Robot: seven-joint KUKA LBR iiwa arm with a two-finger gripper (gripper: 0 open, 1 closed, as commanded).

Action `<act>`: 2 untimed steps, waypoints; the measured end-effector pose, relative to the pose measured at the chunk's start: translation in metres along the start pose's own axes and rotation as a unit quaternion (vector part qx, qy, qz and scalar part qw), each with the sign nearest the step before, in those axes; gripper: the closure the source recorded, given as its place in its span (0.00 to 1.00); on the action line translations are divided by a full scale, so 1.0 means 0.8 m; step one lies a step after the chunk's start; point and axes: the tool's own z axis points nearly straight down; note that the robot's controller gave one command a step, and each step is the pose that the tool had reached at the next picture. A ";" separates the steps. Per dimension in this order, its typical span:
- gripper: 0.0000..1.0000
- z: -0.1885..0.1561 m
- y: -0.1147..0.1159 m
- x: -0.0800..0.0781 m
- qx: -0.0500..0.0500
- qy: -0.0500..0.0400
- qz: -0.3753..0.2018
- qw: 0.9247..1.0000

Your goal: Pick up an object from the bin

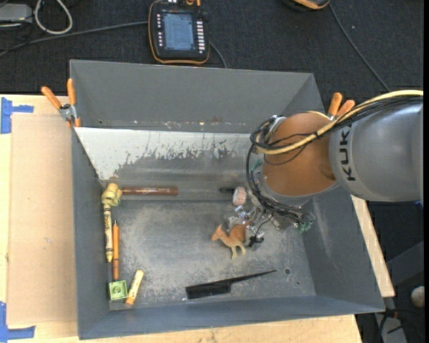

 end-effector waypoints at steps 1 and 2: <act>1.00 -0.001 0.000 0.000 0.000 0.000 0.000 1.000; 1.00 -0.036 0.003 0.004 -0.003 0.005 0.001 1.000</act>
Offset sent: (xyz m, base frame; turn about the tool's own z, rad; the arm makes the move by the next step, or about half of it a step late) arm 0.0001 0.0000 0.0974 0.0006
